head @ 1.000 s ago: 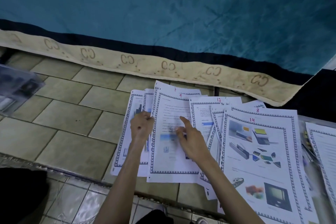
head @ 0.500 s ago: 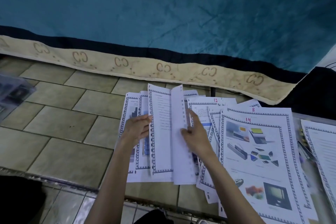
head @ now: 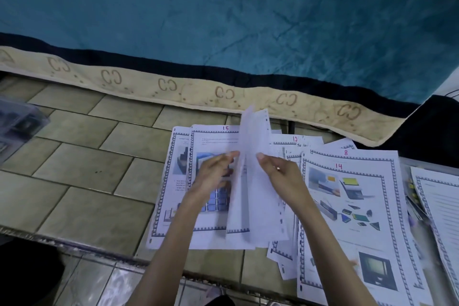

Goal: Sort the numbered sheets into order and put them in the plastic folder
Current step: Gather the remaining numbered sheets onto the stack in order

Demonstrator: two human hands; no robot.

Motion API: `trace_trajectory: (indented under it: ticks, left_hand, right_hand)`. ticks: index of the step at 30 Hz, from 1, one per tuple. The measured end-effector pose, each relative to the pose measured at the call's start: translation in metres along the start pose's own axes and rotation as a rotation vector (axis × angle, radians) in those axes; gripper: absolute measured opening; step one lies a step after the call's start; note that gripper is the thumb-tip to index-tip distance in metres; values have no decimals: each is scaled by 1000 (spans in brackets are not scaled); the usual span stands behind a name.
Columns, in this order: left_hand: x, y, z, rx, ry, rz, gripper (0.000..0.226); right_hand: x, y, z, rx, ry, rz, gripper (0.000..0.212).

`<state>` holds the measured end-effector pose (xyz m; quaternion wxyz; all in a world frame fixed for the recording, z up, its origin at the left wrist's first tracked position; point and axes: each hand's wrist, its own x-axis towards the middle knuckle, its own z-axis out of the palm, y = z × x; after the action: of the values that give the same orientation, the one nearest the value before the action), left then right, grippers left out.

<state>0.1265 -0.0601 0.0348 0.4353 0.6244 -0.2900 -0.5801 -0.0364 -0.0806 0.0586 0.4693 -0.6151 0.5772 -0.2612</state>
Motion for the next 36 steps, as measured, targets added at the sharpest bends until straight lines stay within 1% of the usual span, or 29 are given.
trace_trajectory:
  ticks: [1,3,5,6,8,10,11,13,15,17,19,21,24,25,27,28,30,31,33,34,35,36]
  left_hand:
    - [-2,-2,8,53,-19,46,21]
    - [-3,-6,18,126,-50,91,30]
    - [-2,-10,19,128,-47,107,35]
    - [0,-13,14,166,13,131,36]
    - [5,-21,-1,452,264,186,37]
    - [6,-28,-16,703,492,160,37]
    - [4,-30,-21,765,555,120,38]
    - [1,-29,-28,768,608,82,42]
    - [5,-28,-34,640,628,107,43]
    - [7,-22,-38,504,623,80,36]
    - [5,-14,-42,436,575,47,28]
    - [-2,-6,-39,335,515,61,26]
    - [-12,3,-18,237,445,78,20]
    - [-15,5,-7,223,411,86,17]
    - [-18,5,13,214,321,147,15]
    - [-19,4,22,235,269,180,15]
    - [-23,3,34,293,186,221,16]
    - [-24,3,37,320,172,225,16]
    - [-23,4,35,342,192,231,16]
    - [-23,6,30,357,216,221,17]
    - [-22,8,23,380,252,211,19]
    - [-20,9,12,413,297,205,20]
  right_hand:
    - [0,-2,5,-12,-5,-21,45]
    - [1,0,10,-26,3,-72,59]
    - [1,3,7,-69,26,-109,71]
    - [-1,4,3,-104,37,-125,73]
    - [-1,7,-4,-172,36,-147,67]
    - [3,10,-8,-223,24,-123,53]
    - [4,12,-8,-248,20,-98,49]
    - [7,15,-7,-269,12,-56,46]
    - [9,17,-6,-274,8,-60,45]
    - [9,17,-4,-275,2,-69,45]
    - [9,15,-3,-249,9,-53,45]
    - [7,10,-2,-199,6,-45,44]
    - [3,2,0,-74,-1,-16,34]
    - [2,-1,1,-44,-11,-6,35]
    - [2,-4,1,-17,-17,24,50]
    - [1,-5,1,-12,-12,40,55]
    - [1,-7,1,1,4,55,54]
    - [1,-6,1,2,19,40,50]
    - [0,-5,1,-38,33,-23,36]
    - [2,-3,1,-66,13,-63,30]
    - [4,-2,3,-86,-27,-92,27]
    - [4,-1,6,-74,-89,-104,31]
